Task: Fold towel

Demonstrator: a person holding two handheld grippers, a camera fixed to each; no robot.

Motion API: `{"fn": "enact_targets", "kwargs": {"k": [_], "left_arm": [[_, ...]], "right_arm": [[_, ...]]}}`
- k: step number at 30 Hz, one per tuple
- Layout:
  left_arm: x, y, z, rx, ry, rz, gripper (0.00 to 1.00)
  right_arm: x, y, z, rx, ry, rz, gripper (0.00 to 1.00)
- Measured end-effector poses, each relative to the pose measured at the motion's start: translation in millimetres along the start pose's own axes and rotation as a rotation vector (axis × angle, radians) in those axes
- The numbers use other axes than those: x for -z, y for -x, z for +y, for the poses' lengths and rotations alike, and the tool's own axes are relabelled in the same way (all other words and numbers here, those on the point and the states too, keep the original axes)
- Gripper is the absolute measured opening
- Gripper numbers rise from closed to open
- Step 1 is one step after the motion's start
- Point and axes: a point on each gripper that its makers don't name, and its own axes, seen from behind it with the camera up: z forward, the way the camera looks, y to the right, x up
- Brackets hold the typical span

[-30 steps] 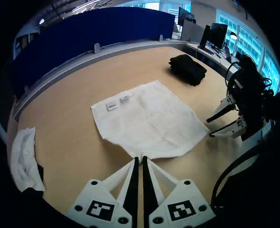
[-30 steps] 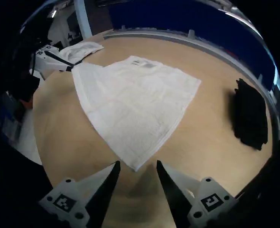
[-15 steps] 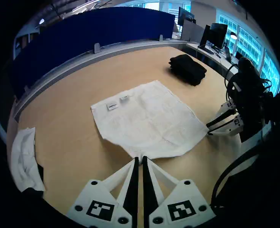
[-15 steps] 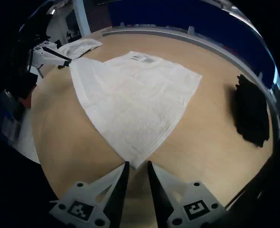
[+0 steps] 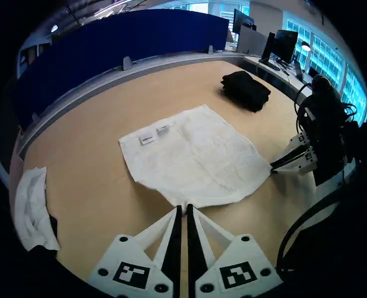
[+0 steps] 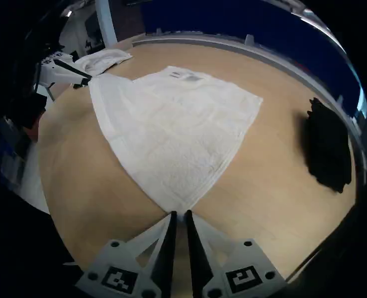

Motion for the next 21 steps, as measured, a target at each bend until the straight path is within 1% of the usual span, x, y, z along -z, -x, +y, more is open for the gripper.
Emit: {"fn": "enact_targets", "kwargs": {"k": [4,6,8,14,21], "left_arm": [[-1.6,2.1,-0.5,0.0,-0.001,-0.002,0.07],[-2.2,2.8,-0.4,-0.001,-0.002,-0.003,0.07],[-2.5,3.2,-0.1,-0.001,-0.002,-0.004,0.07],[-2.0,2.6,-0.8,-0.001,-0.003,-0.003,0.07],[-1.1,3.0,0.1,-0.001,-0.005,-0.002,0.07]], "right_arm": [[1.3,-0.4,0.7,-0.004,0.004,-0.001,0.1],[2.2,-1.0,2.8,-0.006,0.013,0.001,0.02],[3.1,-1.8,6.3,-0.007,0.026,0.005,0.01],[1.6,-1.6,6.3,-0.035,0.0,-0.001,0.01],[6.6,-8.0,6.1,-0.038,-0.011,0.014,0.01]]}}
